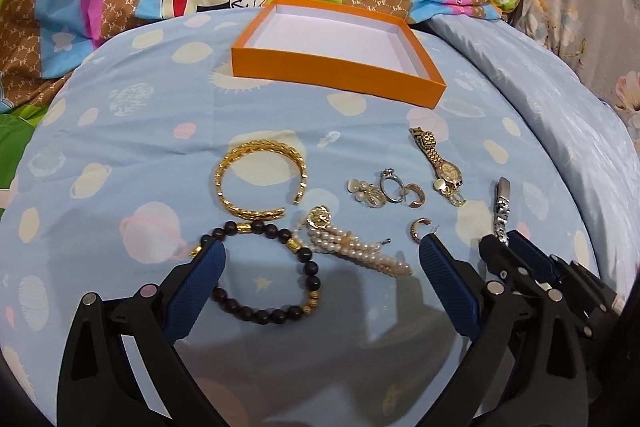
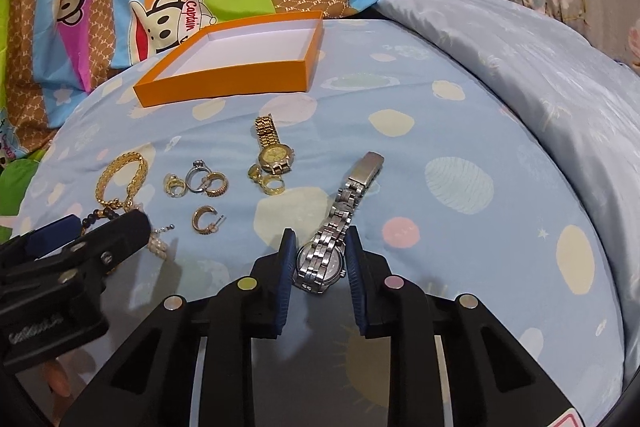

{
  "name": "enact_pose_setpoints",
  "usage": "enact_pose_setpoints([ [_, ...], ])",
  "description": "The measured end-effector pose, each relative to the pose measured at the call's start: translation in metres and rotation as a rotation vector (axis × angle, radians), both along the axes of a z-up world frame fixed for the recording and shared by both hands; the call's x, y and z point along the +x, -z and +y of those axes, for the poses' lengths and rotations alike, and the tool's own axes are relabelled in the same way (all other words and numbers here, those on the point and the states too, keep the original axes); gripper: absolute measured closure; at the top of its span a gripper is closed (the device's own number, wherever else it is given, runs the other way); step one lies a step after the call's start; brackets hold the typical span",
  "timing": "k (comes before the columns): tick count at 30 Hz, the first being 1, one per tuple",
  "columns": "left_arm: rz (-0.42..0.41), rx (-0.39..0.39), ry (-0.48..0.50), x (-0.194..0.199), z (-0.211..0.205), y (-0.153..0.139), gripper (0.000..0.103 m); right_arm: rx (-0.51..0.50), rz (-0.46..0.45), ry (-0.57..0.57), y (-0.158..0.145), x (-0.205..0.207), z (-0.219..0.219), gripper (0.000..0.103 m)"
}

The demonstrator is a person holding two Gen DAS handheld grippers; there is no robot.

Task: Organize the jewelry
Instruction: 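Close the left tool on the pearl strand bracelet while the right tool holds the silver watch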

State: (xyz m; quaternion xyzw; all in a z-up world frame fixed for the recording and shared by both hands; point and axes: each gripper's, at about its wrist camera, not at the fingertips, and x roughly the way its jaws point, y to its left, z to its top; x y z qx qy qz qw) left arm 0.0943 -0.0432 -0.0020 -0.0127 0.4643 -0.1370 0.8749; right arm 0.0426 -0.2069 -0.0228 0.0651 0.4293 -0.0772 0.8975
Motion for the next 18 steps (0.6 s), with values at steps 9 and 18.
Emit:
enact_pose_setpoints([
  [9, -0.002, 0.084, 0.013, -0.01, -0.01, 0.008, 0.04, 0.032, -0.001, -0.02, 0.0, -0.014, -0.008, 0.08],
  [18, 0.023, -0.042, 0.042, -0.021, 0.015, 0.001, 0.091, 0.059, -0.008, -0.035, 0.0, -0.019, -0.01, 0.08],
])
